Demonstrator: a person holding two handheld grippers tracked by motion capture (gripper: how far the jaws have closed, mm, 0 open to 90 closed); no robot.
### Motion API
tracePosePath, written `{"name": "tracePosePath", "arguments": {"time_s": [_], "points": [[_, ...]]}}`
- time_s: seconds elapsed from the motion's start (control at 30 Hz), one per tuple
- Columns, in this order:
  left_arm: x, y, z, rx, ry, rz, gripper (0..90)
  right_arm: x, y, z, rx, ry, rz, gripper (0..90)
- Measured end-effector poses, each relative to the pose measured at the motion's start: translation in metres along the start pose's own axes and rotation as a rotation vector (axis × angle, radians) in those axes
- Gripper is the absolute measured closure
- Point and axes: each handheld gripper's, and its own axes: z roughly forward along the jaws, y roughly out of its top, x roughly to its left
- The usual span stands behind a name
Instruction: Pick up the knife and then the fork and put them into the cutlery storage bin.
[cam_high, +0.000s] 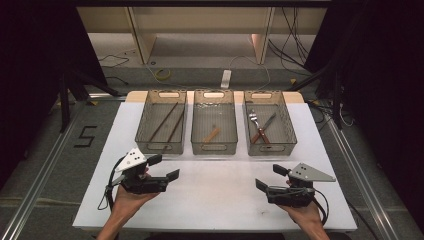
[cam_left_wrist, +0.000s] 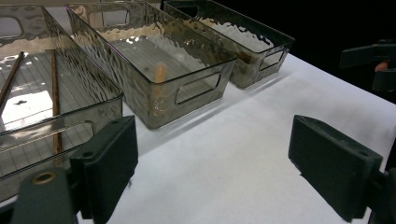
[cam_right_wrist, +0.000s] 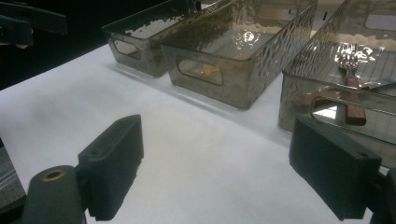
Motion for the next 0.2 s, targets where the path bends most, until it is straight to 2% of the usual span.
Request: {"name": "tracePosePath", "arguments": {"time_s": [0.2], "points": [[-0.0001, 0.0000, 0.0002, 0.000, -0.001, 0.000, 15.5, -0.0004, 0.0002, 0.0001, -0.001, -0.001, -0.001, 18.2]]}}
